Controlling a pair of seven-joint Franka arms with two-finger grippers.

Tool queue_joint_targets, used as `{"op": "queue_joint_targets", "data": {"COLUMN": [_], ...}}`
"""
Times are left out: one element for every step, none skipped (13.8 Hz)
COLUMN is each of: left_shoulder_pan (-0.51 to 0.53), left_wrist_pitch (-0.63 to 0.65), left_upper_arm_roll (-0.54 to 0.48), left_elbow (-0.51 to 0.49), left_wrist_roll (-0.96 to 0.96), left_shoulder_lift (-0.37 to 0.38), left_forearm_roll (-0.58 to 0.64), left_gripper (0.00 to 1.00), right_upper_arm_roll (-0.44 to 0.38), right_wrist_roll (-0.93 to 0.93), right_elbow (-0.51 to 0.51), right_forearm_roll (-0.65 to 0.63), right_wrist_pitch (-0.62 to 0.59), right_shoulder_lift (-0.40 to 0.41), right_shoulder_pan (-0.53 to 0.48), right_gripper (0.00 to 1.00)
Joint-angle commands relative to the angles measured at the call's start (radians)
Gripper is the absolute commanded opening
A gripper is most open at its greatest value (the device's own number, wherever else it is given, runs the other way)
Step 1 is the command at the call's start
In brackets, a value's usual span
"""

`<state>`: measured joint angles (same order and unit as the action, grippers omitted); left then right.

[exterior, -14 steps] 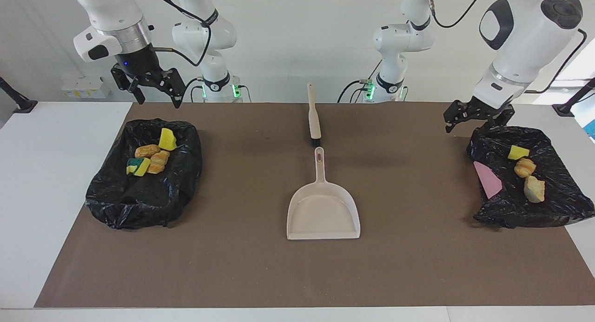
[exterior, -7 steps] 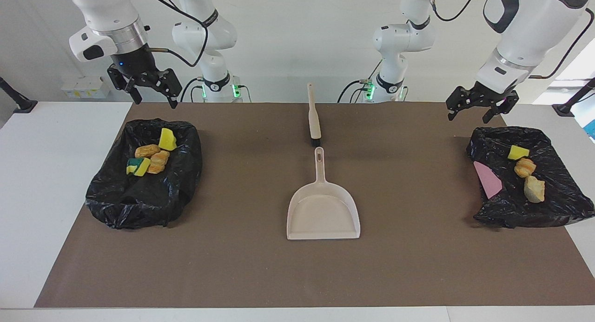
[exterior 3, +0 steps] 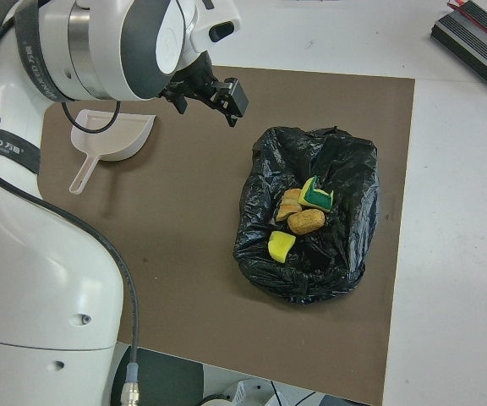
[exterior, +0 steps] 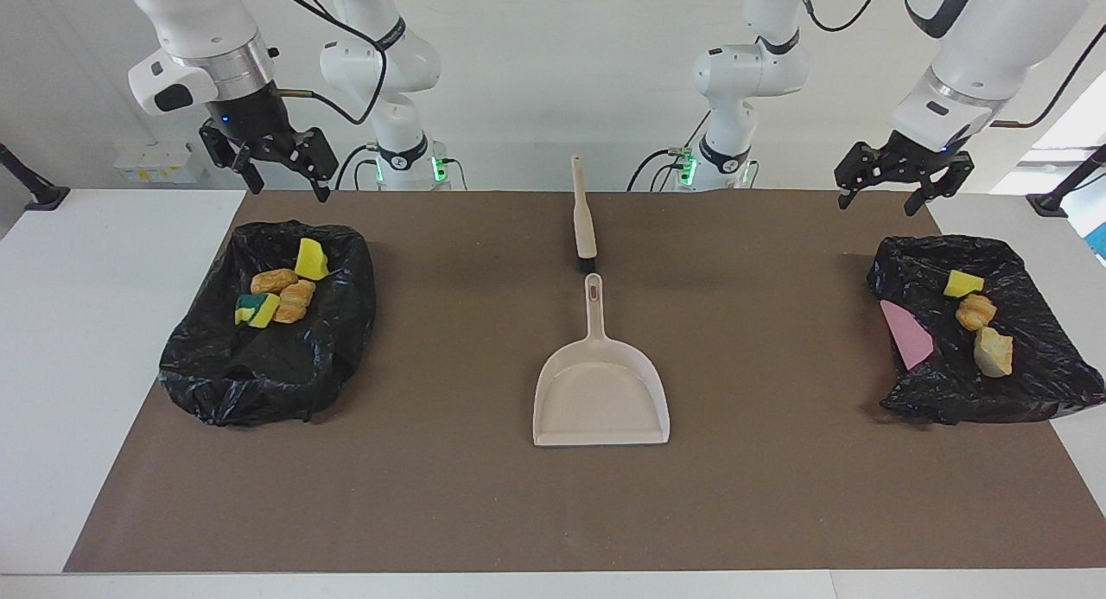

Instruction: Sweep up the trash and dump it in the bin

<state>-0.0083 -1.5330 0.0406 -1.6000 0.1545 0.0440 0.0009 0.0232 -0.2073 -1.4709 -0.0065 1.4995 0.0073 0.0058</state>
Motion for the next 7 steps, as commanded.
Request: {"op": "queue_joint_targets", "data": {"left_shoulder_pan": [0.010, 0.010, 0.010, 0.010, 0.010, 0.011, 0.013], "left_wrist_pitch": [0.027, 0.024, 0.021, 0.019, 0.016, 0.016, 0.016], "left_upper_arm_roll": [0.005, 0.005, 0.005, 0.005, 0.005, 0.004, 0.004], "left_elbow": [0.025, 0.025, 0.025, 0.023, 0.022, 0.022, 0.022], "left_wrist_roll": [0.017, 0.017, 0.017, 0.017, 0.019, 0.019, 0.019], "left_shoulder_lift": [-0.010, -0.010, -0.009, -0.009, -0.009, -0.007, -0.007], "left_forearm_roll": [0.011, 0.010, 0.007, 0.005, 0.004, 0.004, 0.002], "left_gripper": [1.00, 1.00, 1.00, 1.00, 1.00, 1.00, 1.00], "right_upper_arm_roll": [0.000, 0.000, 0.001, 0.001, 0.000, 0.001, 0.001], "right_wrist_roll": [0.023, 0.023, 0.023, 0.023, 0.025, 0.025, 0.025], "right_elbow": [-0.025, -0.025, -0.023, -0.025, -0.023, -0.025, -0.025], "right_forearm_roll": [0.011, 0.011, 0.011, 0.011, 0.011, 0.011, 0.011], "right_wrist_pitch": [0.019, 0.019, 0.019, 0.019, 0.019, 0.018, 0.018], "right_shoulder_lift": [-0.015, -0.015, -0.015, -0.015, -0.015, -0.015, -0.015], "right_shoulder_pan": [-0.009, -0.009, -0.009, -0.009, -0.009, -0.009, -0.009], "right_gripper": [1.00, 1.00, 1.00, 1.00, 1.00, 1.00, 1.00]}}
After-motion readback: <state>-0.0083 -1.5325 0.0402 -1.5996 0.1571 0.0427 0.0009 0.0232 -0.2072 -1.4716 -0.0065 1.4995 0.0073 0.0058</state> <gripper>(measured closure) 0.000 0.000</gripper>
